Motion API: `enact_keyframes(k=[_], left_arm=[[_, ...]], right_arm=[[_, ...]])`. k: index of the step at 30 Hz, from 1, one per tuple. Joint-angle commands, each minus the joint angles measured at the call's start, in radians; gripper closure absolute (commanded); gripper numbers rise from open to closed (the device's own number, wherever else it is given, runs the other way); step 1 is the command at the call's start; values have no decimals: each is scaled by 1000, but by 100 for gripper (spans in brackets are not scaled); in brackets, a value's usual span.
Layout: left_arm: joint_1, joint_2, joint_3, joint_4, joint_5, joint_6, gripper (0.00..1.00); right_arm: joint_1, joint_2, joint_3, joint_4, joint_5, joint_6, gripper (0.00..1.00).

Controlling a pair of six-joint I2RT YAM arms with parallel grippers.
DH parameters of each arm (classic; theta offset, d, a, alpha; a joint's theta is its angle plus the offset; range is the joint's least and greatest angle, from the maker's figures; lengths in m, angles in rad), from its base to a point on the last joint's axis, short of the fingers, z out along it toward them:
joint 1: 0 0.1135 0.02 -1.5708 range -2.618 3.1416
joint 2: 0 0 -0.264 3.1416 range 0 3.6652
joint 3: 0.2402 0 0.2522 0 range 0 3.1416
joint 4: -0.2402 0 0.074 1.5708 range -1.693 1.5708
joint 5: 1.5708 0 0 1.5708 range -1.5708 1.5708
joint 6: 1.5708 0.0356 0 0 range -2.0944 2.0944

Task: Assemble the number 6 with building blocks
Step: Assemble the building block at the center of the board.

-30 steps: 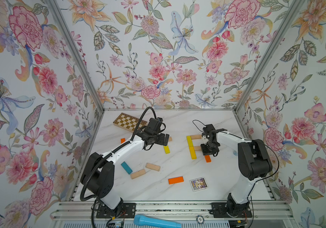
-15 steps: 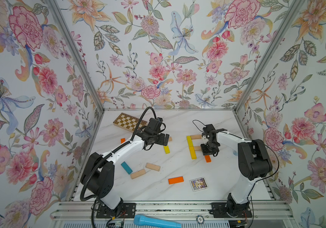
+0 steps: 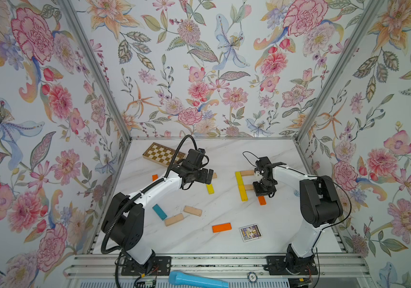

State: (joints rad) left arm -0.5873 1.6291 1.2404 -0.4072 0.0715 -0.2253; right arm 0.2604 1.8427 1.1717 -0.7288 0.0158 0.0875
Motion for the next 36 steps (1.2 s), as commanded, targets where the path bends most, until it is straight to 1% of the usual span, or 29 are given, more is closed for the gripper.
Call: enact_keyframes(k=[1,2,9,13,14,19,21,24,27,29,32,34,36], left_arm=[[9,-13,8,1,1,0,1],[9,-14,7,1,-1,0,1],[8,-39,22,-26,-26,4,1],[8,-57,27,-62,-55,14,1],[8,-98,24,-70,-64,15,1],[9,-171,-21,-111,-82,24,1],[9,-205,-40,-134,-88,36,1],[9,-258,-63,-182,-112,50,1],[9,-310,-98,-214,-120,44,1],[10,-341,-129,-224,-108,27,1],[12,-380,-178,-227,-71,-8,1],[12,-414,-215,-218,-39,-24,1],[10,-452,-257,-203,3,-19,1]], right_arm=[[-3,59,-17,2,9,17,68],[-4,57,-15,0,10,17,66],[2,3,11,-3,22,25,39],[0,-85,36,-1,29,49,33],[-2,-115,41,-2,34,59,32],[6,-289,38,10,72,144,31],[22,-366,13,27,93,223,31],[93,-482,-69,71,119,385,27],[207,-590,-175,140,135,601,24],[308,-641,-254,200,143,751,24],[447,-661,-305,208,208,958,24],[536,-648,-295,174,272,1062,24],[596,-623,-268,135,306,1143,24]])
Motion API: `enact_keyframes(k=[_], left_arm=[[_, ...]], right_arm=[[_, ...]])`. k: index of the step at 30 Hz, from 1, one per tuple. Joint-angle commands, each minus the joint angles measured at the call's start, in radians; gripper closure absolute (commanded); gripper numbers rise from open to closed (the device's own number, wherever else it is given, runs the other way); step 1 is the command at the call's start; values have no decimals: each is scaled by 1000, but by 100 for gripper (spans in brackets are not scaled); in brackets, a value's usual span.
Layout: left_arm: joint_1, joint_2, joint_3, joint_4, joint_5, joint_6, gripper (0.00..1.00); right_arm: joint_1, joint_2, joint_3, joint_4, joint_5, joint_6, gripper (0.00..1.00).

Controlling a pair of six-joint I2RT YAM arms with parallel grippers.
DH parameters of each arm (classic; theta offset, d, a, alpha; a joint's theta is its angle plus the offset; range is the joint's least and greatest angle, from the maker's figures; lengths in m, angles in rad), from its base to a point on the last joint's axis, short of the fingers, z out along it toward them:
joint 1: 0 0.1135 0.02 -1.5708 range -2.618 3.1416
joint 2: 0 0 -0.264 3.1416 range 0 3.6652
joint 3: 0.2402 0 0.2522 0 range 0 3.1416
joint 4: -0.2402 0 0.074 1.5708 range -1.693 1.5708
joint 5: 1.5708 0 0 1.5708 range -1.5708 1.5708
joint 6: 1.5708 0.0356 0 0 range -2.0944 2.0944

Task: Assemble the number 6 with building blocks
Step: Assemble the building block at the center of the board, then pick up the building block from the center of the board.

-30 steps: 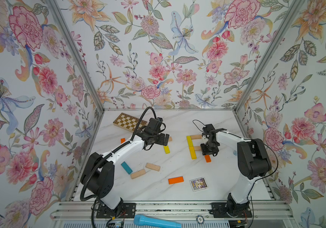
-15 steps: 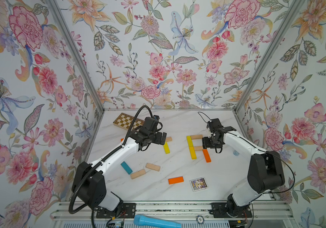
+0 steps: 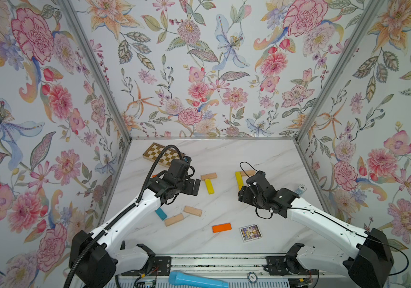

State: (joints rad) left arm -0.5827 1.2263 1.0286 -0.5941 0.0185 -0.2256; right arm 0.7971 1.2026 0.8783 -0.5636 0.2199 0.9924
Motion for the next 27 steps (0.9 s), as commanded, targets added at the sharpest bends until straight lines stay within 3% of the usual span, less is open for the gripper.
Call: enact_keyframes(k=[1,5,9,12,16,19,23,27], left_arm=[[2,-69,-65,-5,76,-9,2],[-60,-87,-72,-31,120,66,12],[-177,-46,-53,-74,106,166,19],[-278,-10,-62,-66,109,229,24],[-431,33,-110,7,105,343,26],[-477,110,-108,47,119,385,29],[-522,244,-62,50,119,432,41],[-561,387,-23,50,113,484,45]], right_arm=[[75,25,39,-58,117,290,24],[58,13,35,-87,95,373,28],[-25,-86,0,-104,96,302,29],[-164,-193,-37,-123,36,207,30],[-437,-306,-66,-129,-99,50,30],[-619,-312,-62,-128,-237,-56,30],[-768,-270,-46,-128,-357,-161,30],[-842,-238,-16,-126,-419,-237,29]])
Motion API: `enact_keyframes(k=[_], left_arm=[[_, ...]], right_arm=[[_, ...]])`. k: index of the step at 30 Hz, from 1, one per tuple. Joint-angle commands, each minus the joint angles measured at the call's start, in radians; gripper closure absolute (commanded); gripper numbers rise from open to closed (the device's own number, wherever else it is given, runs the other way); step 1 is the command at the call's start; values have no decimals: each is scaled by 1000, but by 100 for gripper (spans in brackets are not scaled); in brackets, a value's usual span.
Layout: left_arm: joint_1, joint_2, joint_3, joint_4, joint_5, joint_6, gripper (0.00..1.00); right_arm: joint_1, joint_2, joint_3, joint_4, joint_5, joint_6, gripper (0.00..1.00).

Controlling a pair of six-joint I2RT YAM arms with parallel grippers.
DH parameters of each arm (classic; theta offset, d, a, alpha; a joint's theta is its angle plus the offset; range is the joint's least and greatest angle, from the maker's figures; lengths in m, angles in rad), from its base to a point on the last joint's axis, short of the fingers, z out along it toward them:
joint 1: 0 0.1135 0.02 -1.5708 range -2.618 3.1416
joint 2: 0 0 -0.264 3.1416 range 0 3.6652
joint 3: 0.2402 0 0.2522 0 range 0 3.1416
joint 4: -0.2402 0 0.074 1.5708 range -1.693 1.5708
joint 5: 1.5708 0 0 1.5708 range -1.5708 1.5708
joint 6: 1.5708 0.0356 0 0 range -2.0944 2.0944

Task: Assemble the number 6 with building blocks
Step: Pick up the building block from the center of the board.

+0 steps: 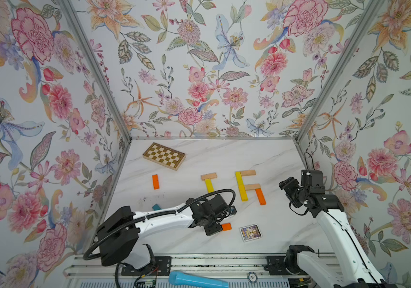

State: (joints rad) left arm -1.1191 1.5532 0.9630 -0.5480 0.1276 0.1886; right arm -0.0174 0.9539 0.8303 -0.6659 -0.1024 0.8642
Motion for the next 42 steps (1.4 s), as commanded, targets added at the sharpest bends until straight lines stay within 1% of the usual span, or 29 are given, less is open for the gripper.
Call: enact_keyframes(k=[1,6,10,12,19,24,25,26,28,29,30,34,38,42], left_arm=[[-26,89,62,-6,3,75,45],[-26,149,114,-29,27,93,47],[-26,199,148,-60,9,100,47],[-25,217,157,-67,-4,101,46],[-23,258,169,-95,10,99,47],[-17,282,166,-106,10,87,56],[-15,284,167,-105,13,86,59],[-15,287,169,-104,10,86,64],[-13,288,175,-104,-3,87,77],[-9,287,180,-106,-10,91,81],[-4,282,186,-108,-14,95,83],[36,258,234,-135,-24,124,84],[83,244,318,-156,-30,170,84],[90,325,491,-217,-35,217,86]], right_arm=[[-36,14,37,-23,-104,-124,29],[-63,14,47,-17,-122,-157,29],[-72,7,49,-18,-131,-169,29],[-72,2,50,-14,-137,-171,29],[-72,-13,52,-14,-146,-176,29],[-72,-16,50,-14,-144,-179,29],[-72,-15,50,-14,-140,-180,29],[-72,-16,50,-14,-136,-182,29],[-72,-15,53,-14,-128,-186,29],[-72,-14,56,-14,-124,-189,29],[-73,-11,59,-14,-117,-192,29],[-88,6,69,-13,-106,-208,29],[-128,14,70,-11,-105,-220,29],[-185,10,65,-4,-124,-229,29]])
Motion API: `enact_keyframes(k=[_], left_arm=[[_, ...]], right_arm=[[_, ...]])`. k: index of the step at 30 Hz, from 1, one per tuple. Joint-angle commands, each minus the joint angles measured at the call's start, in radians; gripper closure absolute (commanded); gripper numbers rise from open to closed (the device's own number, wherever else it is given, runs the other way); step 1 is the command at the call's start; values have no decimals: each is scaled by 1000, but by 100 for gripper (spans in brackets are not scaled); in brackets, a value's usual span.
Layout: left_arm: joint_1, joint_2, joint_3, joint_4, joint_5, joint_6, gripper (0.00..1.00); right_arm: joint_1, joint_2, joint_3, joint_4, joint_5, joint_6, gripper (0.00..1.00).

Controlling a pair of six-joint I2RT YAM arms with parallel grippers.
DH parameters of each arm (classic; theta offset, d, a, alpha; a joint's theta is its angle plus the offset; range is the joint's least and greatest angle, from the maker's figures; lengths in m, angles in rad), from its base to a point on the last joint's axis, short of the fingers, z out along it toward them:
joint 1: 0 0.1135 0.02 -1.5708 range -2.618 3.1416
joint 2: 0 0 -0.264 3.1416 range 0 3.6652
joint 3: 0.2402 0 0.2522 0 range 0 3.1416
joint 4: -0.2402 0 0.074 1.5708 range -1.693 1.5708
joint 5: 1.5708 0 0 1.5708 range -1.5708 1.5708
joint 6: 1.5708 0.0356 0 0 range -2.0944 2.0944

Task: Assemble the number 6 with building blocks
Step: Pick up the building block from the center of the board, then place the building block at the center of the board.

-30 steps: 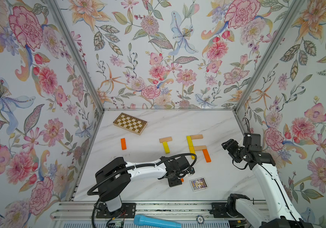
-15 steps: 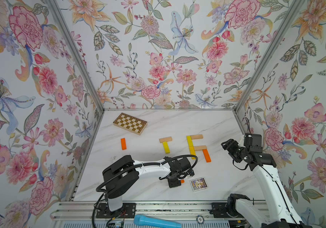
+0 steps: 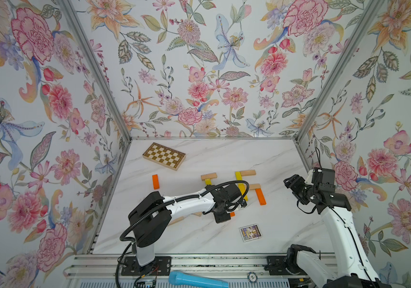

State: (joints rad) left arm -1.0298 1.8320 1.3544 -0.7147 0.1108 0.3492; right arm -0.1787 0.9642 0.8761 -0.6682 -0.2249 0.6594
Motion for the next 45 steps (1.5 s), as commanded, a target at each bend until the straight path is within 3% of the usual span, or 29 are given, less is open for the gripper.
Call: enact_keyframes(k=[1,9,16,45], left_arm=[[0,79,152,-70,-14,63,85],[-2,288,475,-163,-2,93,83],[-30,384,592,-192,-4,78,82],[-75,548,687,-219,-11,33,80]], right_arm=[[-38,-2,15,1,-2,-27,29],[-140,-23,-9,15,-40,-41,29],[-180,-61,-38,36,-65,-27,28],[-191,-91,-57,47,-99,-17,29]])
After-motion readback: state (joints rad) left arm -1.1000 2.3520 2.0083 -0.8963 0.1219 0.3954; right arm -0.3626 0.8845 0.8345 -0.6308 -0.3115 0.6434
